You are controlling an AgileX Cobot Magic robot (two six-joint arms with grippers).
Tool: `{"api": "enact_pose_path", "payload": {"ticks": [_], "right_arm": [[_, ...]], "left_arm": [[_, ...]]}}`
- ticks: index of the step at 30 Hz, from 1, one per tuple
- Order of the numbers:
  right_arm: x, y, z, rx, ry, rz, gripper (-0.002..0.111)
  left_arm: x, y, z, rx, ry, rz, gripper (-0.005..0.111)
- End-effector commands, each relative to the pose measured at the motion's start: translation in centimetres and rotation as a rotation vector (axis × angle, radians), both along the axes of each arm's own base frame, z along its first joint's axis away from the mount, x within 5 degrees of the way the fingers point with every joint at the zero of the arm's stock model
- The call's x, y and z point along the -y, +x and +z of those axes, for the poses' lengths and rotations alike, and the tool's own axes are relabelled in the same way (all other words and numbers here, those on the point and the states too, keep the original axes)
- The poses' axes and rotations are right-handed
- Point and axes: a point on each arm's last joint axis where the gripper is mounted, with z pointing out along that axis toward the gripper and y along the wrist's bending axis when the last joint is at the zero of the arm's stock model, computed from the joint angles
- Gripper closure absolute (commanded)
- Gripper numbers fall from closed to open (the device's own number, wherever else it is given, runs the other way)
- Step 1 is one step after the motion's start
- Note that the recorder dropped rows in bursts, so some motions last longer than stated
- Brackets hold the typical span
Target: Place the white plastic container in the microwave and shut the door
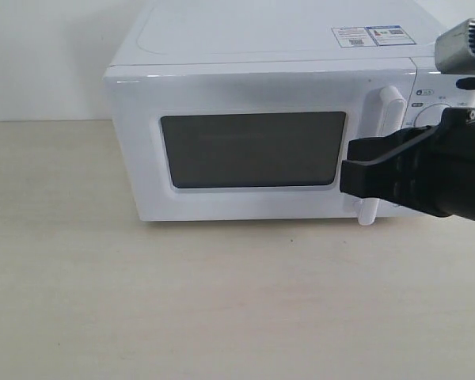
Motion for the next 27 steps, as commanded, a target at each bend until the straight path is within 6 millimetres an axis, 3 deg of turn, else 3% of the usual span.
{"api": "enact_pose_path", "payload": {"ticks": [1,4,8,13,17,21,27], "right_arm": [[0.2,-0.1,0.3,0.024,-0.005,-0.003,0.109],[0.2,-0.1,0.3,0.024,-0.005,-0.003,0.109],[0.2,-0.1,0.3,0.024,-0.005,-0.003,0.109],[0.2,-0.1,0.3,0.026,-0.004,-0.004,0.109],[0.2,-0.1,0.3,0.026,-0.004,-0.004,0.109],[0.2,-0.1,0.3,0.026,-0.004,-0.004,0.109],[0.2,-0.1,0.3,0.026,-0.004,-0.004,0.109]], "left_arm": [[-0.5,0.9,-2.7,0.056,-0.010,0.059,0.103],[-0.6,1.3,-4.4,0.031,0.040,0.076,0.103],[-0.3,1.4,-5.2,-0.040,0.200,0.062,0.103],[-0.1,1.4,-5.7,-0.104,0.094,0.030,0.103],[0.0,1.3,-6.5,-0.190,0.108,0.010,0.103],[-0.5,1.2,-7.6,-0.315,0.154,0.094,0.103],[-0.9,1.2,-7.6,-0.322,0.099,0.139,0.103]]}}
